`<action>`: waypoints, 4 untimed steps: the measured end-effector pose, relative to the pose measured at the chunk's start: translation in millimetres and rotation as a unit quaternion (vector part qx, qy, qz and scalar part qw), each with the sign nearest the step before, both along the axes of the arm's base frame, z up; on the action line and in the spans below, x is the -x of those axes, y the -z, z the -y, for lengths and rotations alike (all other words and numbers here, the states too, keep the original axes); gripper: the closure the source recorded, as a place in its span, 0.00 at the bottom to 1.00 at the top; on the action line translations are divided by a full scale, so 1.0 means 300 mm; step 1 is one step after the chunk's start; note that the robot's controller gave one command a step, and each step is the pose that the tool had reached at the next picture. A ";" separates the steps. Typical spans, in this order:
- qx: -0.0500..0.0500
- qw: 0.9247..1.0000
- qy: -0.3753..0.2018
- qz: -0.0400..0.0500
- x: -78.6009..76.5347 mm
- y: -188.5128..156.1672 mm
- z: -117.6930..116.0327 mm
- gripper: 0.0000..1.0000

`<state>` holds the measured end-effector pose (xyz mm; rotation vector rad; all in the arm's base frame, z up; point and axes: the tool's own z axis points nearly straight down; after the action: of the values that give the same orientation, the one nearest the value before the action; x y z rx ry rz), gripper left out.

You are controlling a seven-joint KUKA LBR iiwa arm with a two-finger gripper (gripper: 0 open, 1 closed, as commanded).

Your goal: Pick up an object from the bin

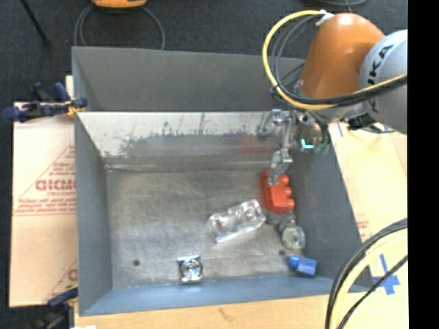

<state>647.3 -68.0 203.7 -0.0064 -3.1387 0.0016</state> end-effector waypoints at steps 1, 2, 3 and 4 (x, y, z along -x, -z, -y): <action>-0.001 0.993 -0.119 0.007 0.105 0.311 -0.102 0.00; 0.000 0.972 -0.235 0.004 0.172 0.277 -0.209 0.00; -0.001 0.925 -0.379 0.002 0.319 0.270 -0.185 0.00; 0.001 0.894 -0.448 0.006 0.368 0.330 -0.163 0.00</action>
Offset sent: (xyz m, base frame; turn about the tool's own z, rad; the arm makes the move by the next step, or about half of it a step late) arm -0.0467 0.0410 -0.1337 -0.2956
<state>536.8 -19.2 104.7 1.4054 -2.8200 0.0060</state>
